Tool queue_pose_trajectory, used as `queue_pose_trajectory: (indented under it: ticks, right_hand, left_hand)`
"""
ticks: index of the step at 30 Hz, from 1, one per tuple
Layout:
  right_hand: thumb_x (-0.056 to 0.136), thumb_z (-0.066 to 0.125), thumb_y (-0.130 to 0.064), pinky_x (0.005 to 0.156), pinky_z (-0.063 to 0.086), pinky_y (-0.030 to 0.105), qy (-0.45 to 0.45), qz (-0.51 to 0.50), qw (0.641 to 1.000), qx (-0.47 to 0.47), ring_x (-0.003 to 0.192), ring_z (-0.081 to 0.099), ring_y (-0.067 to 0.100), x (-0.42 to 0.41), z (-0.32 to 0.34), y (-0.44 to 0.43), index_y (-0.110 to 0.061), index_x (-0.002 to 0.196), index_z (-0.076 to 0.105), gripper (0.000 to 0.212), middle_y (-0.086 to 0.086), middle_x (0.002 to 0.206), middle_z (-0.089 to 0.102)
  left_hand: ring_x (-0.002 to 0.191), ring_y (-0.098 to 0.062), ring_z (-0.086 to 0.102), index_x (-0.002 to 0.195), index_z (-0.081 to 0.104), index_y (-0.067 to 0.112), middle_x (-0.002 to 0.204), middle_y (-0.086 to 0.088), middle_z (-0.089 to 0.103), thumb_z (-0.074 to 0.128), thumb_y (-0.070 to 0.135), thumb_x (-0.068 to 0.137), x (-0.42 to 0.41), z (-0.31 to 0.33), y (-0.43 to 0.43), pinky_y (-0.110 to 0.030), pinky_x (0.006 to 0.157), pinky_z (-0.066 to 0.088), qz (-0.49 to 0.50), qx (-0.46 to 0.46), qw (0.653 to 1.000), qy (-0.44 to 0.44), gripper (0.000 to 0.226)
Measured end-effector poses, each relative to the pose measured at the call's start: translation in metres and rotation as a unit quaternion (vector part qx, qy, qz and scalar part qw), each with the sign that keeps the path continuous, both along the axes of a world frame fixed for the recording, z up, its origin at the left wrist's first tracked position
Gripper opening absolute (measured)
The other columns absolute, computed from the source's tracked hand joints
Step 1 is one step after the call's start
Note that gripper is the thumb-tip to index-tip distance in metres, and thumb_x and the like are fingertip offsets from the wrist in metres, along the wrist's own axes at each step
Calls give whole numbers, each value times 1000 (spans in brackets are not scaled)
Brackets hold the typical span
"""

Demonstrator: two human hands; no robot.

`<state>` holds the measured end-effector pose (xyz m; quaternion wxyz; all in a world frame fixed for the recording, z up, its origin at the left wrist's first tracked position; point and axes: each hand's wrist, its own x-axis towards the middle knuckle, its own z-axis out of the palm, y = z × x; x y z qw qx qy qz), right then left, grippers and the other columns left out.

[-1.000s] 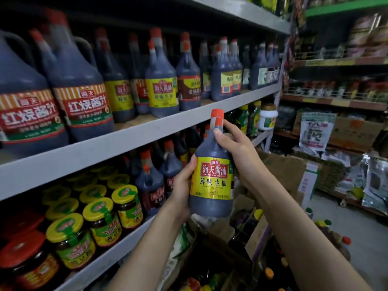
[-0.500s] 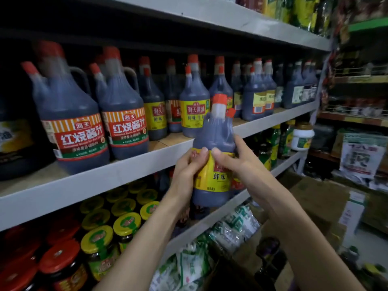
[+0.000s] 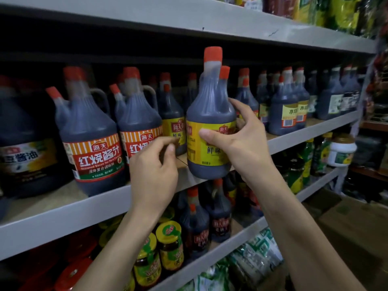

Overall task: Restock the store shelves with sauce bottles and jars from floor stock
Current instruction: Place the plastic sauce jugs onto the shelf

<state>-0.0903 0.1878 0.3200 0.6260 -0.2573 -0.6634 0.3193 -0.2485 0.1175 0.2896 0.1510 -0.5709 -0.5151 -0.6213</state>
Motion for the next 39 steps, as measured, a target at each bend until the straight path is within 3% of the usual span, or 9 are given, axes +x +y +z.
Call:
queue_pose_trajectory:
  ticks: [2,6,8,19,23,25,31,35,39]
  right_hand:
    - [60,88,-44,93,55,39,-14,-41,999,20,115,61,12,-12,1,2,-28,142,44,94,-7,128,62]
    - [65,87,-46,98,51,42,-45,-103,993,26,120,57,17,-37,2,10,-29,144,40,93,-5,131,60]
    - [66,85,-48,99,50,42,-57,-121,990,38,121,57,19,-47,5,16,-27,145,39,93,-4,132,60]
    - [74,79,-51,102,48,44,-159,-84,984,14,127,52,21,-71,-4,36,-24,151,25,98,1,140,54]
    - [75,78,-52,99,45,45,-265,-170,948,51,130,46,29,-62,-12,31,-24,154,13,107,7,143,44]
    - [75,79,-49,94,46,44,-279,-213,934,61,124,50,31,-60,-25,23,-21,154,13,106,10,137,47]
    - [82,76,-41,99,45,44,-258,-184,948,26,124,51,30,-62,-36,23,-17,154,19,95,9,135,53]
    - [84,74,-40,101,46,45,-269,-166,948,18,124,52,29,-59,-32,22,-17,154,20,91,8,135,54]
    - [91,67,-35,105,42,38,-260,-175,948,65,127,47,23,-35,-44,5,-11,148,37,69,7,137,53]
  left_hand:
    - [82,0,62,100,73,16,87,13,68,52,19,92,-4,-1,-2,-10,71,46,17,3,1000,-1,23]
    - [74,-4,65,97,72,19,80,12,69,51,21,91,-9,1,-4,-31,67,55,45,-8,999,7,22]
    - [69,-6,64,96,72,20,77,11,69,51,22,91,-12,2,-3,-33,64,54,56,-14,998,11,22]
    - [74,0,63,95,72,18,70,15,64,52,20,91,-23,-2,-3,-10,61,45,69,-27,996,40,20]
    - [75,-1,63,94,71,17,70,17,64,55,15,92,-26,-2,-5,-9,61,45,47,-32,998,42,17]
    - [71,-3,63,93,71,16,69,15,64,54,16,91,-25,-3,-6,-11,59,45,41,-26,998,45,18]
    - [58,-8,61,84,67,14,61,8,62,51,16,91,-22,-5,-2,-30,55,48,33,-8,998,54,17]
    - [59,-13,62,84,68,11,64,3,63,50,19,89,-22,-7,-3,-40,55,51,35,-18,997,70,20]
    - [64,-18,62,85,68,11,68,1,64,49,21,89,-10,-7,-1,-43,59,51,18,-22,997,75,22]
